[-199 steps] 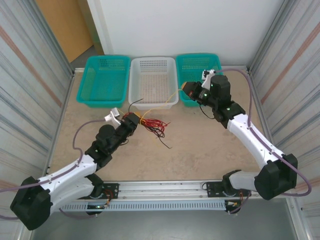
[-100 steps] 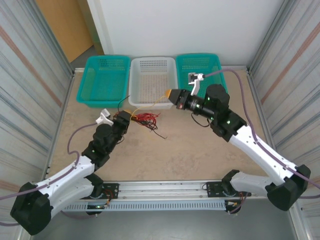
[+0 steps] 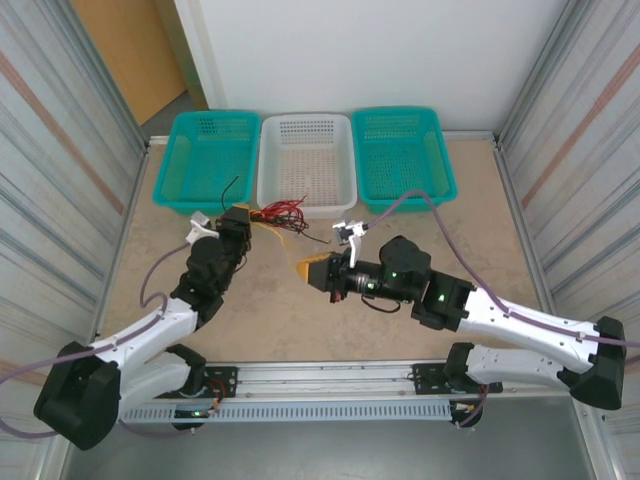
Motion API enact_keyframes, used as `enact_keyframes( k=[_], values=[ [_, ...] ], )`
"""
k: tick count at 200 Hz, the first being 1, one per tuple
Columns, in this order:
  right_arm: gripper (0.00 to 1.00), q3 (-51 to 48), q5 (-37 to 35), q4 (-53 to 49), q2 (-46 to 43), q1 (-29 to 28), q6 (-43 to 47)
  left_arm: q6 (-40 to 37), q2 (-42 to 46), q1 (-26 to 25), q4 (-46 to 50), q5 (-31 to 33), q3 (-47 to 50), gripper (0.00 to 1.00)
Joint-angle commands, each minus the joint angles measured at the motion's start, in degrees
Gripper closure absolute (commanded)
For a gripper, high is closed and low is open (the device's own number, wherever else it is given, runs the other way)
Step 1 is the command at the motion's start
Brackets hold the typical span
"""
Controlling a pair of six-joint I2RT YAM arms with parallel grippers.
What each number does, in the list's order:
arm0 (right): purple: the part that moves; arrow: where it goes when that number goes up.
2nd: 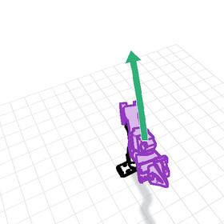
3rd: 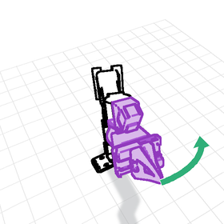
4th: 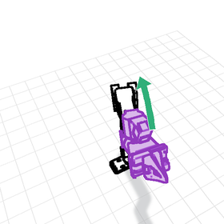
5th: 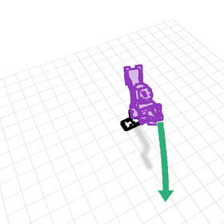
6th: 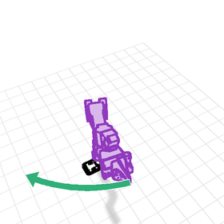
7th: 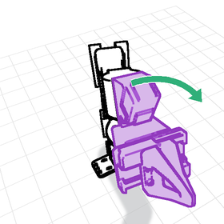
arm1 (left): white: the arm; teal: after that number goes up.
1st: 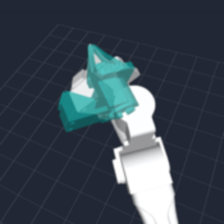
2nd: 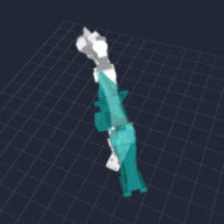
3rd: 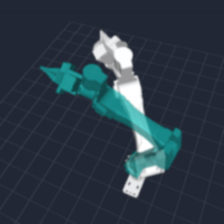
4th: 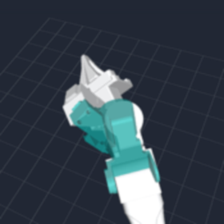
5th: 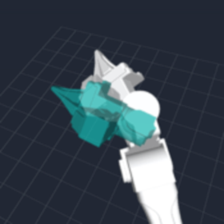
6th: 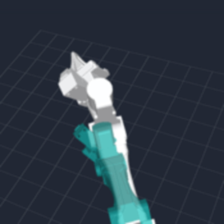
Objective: Untangle the cables
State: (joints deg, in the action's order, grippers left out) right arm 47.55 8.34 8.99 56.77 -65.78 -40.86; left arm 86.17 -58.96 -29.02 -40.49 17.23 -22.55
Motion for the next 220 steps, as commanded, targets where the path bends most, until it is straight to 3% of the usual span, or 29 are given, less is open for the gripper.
enact_keyframes(
  k=[1,73,125,171,220],
  values=[
    [1.0,-1.7,-0.9,2.0,-1.7,-4.3,2.7,2.1,-1.5,1.7,-7.4,3.4,-2.7,1.0],
    [1.0,-9.7,-8.5,-4.2,-10.2,-9.5,2.0,6.0,-3.3,10.3,-6.3,0.4,-7.2,1.0],
    [1.0,-17.3,-9.9,-7.1,-11.6,-8.8,-1.7,12.8,-9.2,11.5,-13.1,-2.4,-9.9,1.0],
    [1.0,-31.1,-10.1,-0.7,-18.8,2.0,-11.6,17.0,-14.8,7.4,-28.9,-3.7,-10.8,1.0],
    [1.0,-32.0,-1.7,1.6,-19.7,18.8,-12.1,13.9,-10.6,6.3,-27.6,-10.7,-11.4,1.0]
  ],
)
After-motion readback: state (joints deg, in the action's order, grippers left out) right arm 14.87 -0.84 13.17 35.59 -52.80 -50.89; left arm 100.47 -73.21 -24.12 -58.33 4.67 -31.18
